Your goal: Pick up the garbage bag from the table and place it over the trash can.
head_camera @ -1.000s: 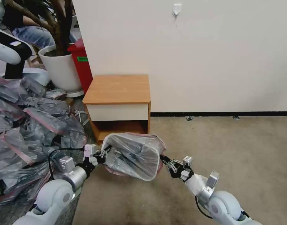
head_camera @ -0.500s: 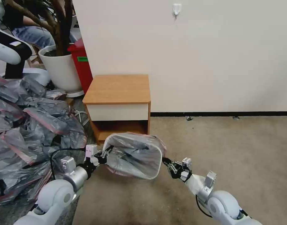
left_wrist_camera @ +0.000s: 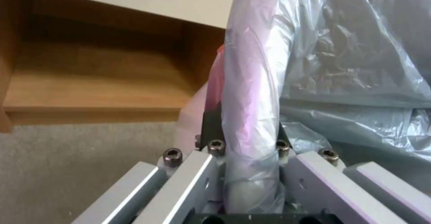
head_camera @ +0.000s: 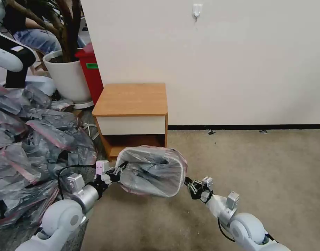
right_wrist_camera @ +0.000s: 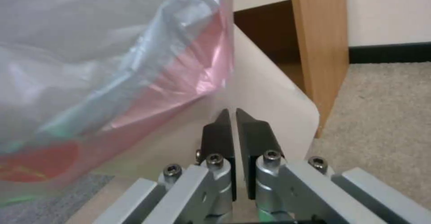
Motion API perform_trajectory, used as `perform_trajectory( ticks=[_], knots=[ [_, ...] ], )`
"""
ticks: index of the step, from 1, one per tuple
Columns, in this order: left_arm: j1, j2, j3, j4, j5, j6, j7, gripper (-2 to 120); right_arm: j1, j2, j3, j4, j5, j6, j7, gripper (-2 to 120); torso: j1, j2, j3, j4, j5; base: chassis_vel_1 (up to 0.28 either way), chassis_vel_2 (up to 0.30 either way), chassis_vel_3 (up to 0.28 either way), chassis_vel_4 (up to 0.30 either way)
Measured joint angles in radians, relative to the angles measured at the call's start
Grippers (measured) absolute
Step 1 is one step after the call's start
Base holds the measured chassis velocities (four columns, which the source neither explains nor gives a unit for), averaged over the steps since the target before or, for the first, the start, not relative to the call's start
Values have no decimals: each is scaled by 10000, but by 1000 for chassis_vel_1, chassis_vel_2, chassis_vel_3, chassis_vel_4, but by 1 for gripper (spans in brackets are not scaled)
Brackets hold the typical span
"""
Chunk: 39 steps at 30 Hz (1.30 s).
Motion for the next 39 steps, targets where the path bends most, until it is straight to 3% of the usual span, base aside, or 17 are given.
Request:
perform_trajectory(
  ticks=[6, 10, 12, 21, 25, 32, 39],
  knots=[
    [-145, 129, -111, 215, -24, -5, -9, 3, -235, -149, 167, 0, -272, 219, 234, 7, 1, 0, 0, -2, 0, 0, 0, 0, 0],
    [-263, 264, -155, 373, -113, -19, -25, 3, -297, -337, 313, -134, 350, 580, 111, 20, 1, 0, 0, -2, -1, 0, 0, 0, 0],
    [-274, 292, -195, 412, -167, -26, -26, 3, -351, -441, 414, -141, 1314, 701, -274, 30, 0, 0, 0, -1, 1, 0, 0, 0, 0],
    [-250, 330, -250, 532, -418, -44, 35, 3, -288, -530, 367, -156, 2672, 917, -2297, 60, 1, 1, 0, -1, 0, 0, 0, 0, 0],
    [-140, 439, -355, 553, -459, -189, 441, 3, 180, -717, 271, -803, 3204, 713, -3489, 78, 0, 0, 0, -2, 0, 0, 0, 0, 0],
    [46, 520, -466, 607, -444, -488, 1210, 3, 890, -835, 43, -1464, 3510, 454, -4020, 100, 0, 0, 0, 0, 0, 0, 0, 0, 0],
    [-38, 568, -422, 755, -358, -573, 1277, 3, 1143, -832, -125, -1617, 3720, 215, -4655, 111, 0, 0, 0, 0, 0, 0, 0, 0, 0]
  ],
)
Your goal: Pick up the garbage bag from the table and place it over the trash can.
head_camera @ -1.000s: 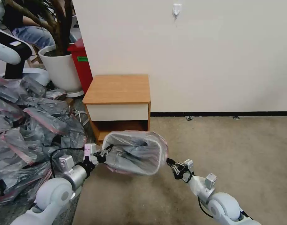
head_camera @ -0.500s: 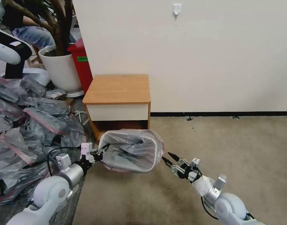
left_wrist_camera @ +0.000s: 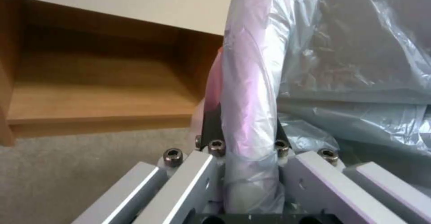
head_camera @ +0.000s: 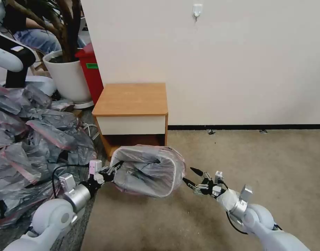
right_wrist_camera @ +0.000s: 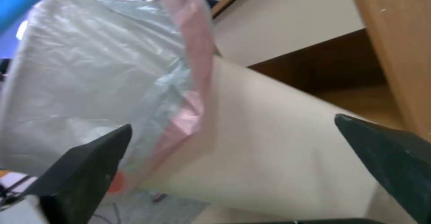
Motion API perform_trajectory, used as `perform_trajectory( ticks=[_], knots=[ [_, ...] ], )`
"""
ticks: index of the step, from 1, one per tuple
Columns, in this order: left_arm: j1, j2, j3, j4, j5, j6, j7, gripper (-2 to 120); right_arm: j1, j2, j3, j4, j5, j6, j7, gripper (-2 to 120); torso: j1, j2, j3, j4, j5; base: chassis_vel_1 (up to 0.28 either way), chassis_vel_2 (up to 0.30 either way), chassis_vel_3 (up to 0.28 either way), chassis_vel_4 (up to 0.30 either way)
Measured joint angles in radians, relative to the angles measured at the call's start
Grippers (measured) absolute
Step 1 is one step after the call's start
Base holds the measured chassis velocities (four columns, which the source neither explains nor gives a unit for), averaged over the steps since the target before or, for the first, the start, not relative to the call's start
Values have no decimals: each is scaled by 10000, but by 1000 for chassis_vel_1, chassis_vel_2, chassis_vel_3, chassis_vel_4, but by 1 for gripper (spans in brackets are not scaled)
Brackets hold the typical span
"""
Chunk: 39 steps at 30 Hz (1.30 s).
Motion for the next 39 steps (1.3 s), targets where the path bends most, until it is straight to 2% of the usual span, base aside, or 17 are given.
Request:
perform_trajectory(
  ticks=[2, 9, 17, 20, 22, 26, 27, 33, 36, 39],
  knots=[
    [-36, -8, 69, 57, 59, -1, 0, 3, 97, 15, -60, -96, -4, -153, -420, 113, 0, 0, 0, -2, 0, 0, 0, 0, 0],
    [-46, -70, 211, 100, 242, -13, 30, 3, 412, 59, -320, -337, -59, -267, -536, 113, 0, 0, 0, -1, 0, 0, 0, 0, 0],
    [-154, -1, 266, 182, 255, -21, 44, 3, 586, 186, -505, -476, -64, -302, -502, 102, 0, 0, 0, -1, 0, 0, 0, 0, 0],
    [-242, 25, 304, 279, 257, -28, 27, 3, 601, 224, -554, -501, -44, -303, -499, 89, 0, 0, 0, -1, 0, 0, 0, 0, 0],
    [-257, 26, 314, 296, 258, -28, 21, 3, 612, 230, -575, -513, -36, -303, -510, 86, 0, 0, 1, -1, -1, 0, 0, 0, 0],
    [-320, 15, 383, 359, 274, -39, -1, 3, 769, 252, -687, -604, 20, -308, -615, 68, 0, 0, 0, -1, -1, 0, 0, 0, 0],
    [-320, 15, 383, 359, 274, -39, -1, 3, 769, 252, -687, -604, 20, -308, -615, 68, 0, 0, 0, -1, -1, 0, 0, 0, 0],
    [-328, 45, 440, 368, 292, -56, -19, 3, 927, 321, -838, -694, 85, -321, -667, 41, 0, 0, 0, -1, 0, 0, 0, 0, 0],
    [-324, 62, 451, 368, 294, -56, -20, 3, 938, 324, -853, -710, 85, -321, -671, 37, 0, 0, 0, -1, 0, 0, 0, 0, 0],
    [-289, 100, 477, 363, 294, -35, -18, 3, 918, 308, -830, -787, -61, -303, -700, 11, 0, 0, 0, -1, -1, 0, 0, 0, 0]
  ],
)
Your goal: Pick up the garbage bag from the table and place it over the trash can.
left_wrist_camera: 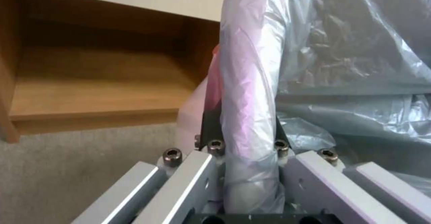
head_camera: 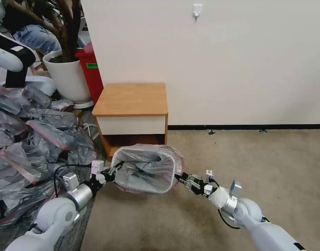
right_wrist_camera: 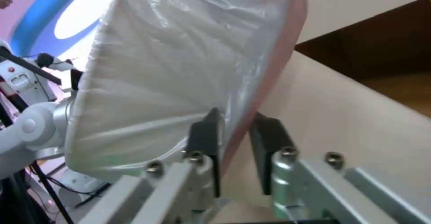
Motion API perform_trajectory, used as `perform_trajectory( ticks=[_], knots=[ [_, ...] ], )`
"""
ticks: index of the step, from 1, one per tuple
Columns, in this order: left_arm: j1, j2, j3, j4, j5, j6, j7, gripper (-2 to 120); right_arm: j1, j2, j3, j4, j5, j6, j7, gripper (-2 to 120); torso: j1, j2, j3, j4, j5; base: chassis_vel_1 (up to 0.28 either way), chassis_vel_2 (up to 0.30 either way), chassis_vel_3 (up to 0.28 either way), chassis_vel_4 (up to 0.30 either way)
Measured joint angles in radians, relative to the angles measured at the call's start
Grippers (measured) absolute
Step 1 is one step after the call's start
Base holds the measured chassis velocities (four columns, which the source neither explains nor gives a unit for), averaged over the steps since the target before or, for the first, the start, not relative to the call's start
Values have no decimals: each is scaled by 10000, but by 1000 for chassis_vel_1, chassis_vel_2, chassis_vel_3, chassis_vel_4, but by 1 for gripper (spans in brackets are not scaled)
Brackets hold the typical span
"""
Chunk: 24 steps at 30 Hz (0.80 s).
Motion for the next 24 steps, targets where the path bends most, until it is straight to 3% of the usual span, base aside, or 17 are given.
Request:
perform_trajectory(
  ticks=[6, 24],
  knots=[
    [39, -46, 12, -51, 0, 12, 0, 3, -38, 54, 67, -43, -255, 69, 101, 6, 0, 0, 0, 0, 1, 0, 0, 0, 0],
    [561, -254, -42, -543, -253, 144, -3, 7, -229, 425, 206, -99, -1879, 398, 1382, 6, 0, 0, 0, 0, 1, 0, 0, 0, 0]
  ],
)
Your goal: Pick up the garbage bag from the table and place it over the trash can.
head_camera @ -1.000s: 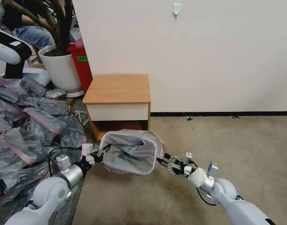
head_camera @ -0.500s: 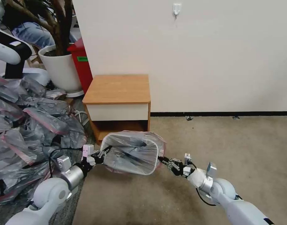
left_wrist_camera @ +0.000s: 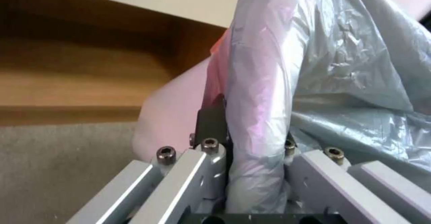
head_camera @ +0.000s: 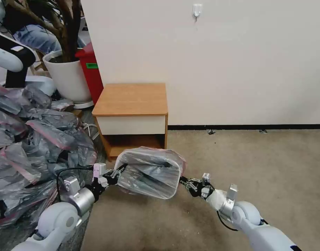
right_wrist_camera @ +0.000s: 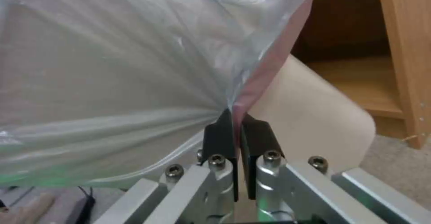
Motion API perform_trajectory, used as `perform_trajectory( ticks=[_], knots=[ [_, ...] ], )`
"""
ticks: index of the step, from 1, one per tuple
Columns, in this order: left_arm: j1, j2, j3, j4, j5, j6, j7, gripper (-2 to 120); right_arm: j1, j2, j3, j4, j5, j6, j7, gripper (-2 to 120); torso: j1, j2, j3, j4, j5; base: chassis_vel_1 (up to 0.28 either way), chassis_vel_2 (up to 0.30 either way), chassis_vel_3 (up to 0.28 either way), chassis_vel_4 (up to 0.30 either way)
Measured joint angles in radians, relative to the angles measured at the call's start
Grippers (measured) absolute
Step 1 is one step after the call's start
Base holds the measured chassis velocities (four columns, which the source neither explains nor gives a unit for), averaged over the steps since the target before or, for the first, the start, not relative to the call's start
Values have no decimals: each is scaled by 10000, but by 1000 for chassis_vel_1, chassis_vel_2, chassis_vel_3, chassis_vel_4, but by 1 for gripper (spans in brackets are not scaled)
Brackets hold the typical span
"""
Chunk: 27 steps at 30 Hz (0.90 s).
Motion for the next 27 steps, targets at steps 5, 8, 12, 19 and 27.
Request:
perform_trajectory(
  ticks=[5, 8, 12, 19, 27],
  knots=[
    [91, -39, -17, -1, 135, 21, 0, 7, -86, 12, 63, 72, -21, 37, 81, 6, 0, 0, -1, -1, 0, 0, 0, 0, 0],
    [133, -87, -17, 21, 285, 21, 0, 7, -134, -10, 103, 107, -14, 54, 83, 6, 0, 0, -1, 0, 0, 0, 0, 0, 0],
    [167, -164, -15, 160, 621, 30, 1, 6, -205, -45, 169, 157, -5, 99, 83, 6, 0, 0, 0, 0, 0, 0, 0, 0, 0],
    [178, -291, 23, 281, 847, 23, 37, 6, -317, -103, 270, 190, -142, 162, 103, 6, 0, 0, 0, 0, 0, 0, 0, 0, 0],
    [274, -292, -13, 273, 863, 17, 76, 5, -336, -121, 353, 189, -692, 157, 360, 6, 0, 0, 0, 0, 0, 0, 0, 0, 0]
  ],
)
